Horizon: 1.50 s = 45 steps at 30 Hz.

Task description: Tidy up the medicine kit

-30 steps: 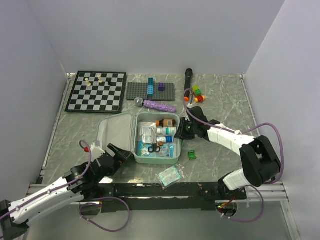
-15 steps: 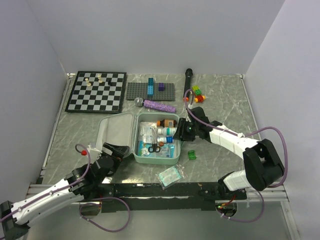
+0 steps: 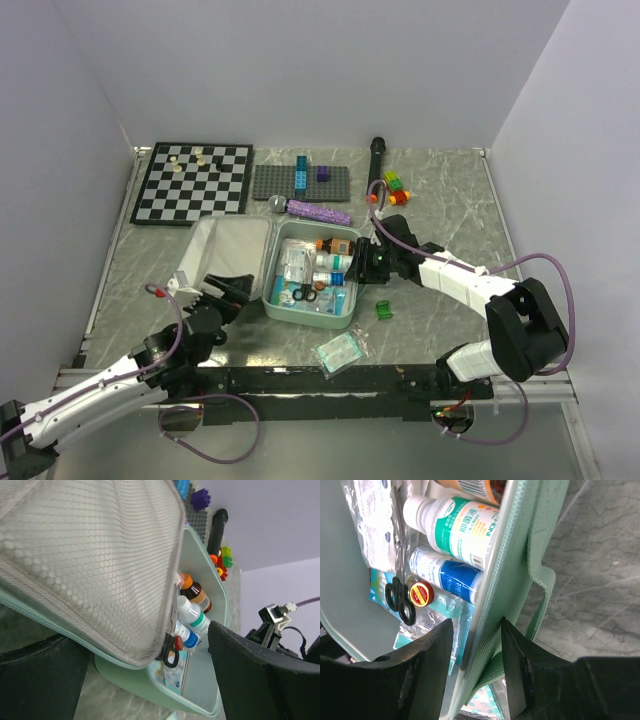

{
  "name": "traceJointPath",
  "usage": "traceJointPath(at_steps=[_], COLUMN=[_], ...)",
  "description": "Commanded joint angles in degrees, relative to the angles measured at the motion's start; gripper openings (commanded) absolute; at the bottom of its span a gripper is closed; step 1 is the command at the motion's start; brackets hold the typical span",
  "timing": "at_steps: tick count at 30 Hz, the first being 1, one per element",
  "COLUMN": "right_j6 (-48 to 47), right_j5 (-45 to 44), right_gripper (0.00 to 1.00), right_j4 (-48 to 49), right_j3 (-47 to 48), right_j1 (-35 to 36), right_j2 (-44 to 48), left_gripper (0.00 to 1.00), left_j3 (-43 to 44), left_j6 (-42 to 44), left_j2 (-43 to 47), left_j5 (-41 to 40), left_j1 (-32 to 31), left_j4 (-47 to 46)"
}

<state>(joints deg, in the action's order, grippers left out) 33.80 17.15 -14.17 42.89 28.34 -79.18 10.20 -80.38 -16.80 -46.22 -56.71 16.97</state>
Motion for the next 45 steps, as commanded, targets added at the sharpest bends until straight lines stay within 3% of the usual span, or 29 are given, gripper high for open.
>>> traceJointPath(at_steps=[1,8,14,25,30,36,45], right_j6=[-1.1,-1.9,-2.7,-4.4,-5.0,-5.6,-8.7], right_j5=[0.0,-0.8,-1.5,-0.4,-1.3,-3.7,-5.6], right_gripper=[0.51,0.5,0.5,0.52,0.53,0.53,0.54], right_j4=[1.0,0.9,0.0,-1.5,-2.9,-5.9,-11.1], right_j3=[0.0,0.6,1.4,4.6,5.3,4.9,-1.3], right_j1=[0.1,0.1,0.1,0.1,0.1,0.1,0.4], right_j2=[0.7,0.8,1.0,2.1,4.7,9.1,24.5], left_gripper=[0.96,0.97,0.96,0.96,0.99,0.85,0.7], left_j3=[6.2,9.1,14.1,26.3,29.9,31.1,33.4], left_j6=[20.0,37.4,45.4,51.3,50.8,49.6,54.3], left_j2=[-5.0,-8.5,-6.8,-13.2,-19.4,-24.7,-24.6], left_j5=[-1.7,2.9,3.1,9.8,15.3,24.5,26.4], left_j1=[-0.1,-0.1,-0.1,1.0,6.4,15.6,17.7], left_j4=[-14.9,-23.1,-21.4,-19.1,-17.6,-17.1,-17.7])
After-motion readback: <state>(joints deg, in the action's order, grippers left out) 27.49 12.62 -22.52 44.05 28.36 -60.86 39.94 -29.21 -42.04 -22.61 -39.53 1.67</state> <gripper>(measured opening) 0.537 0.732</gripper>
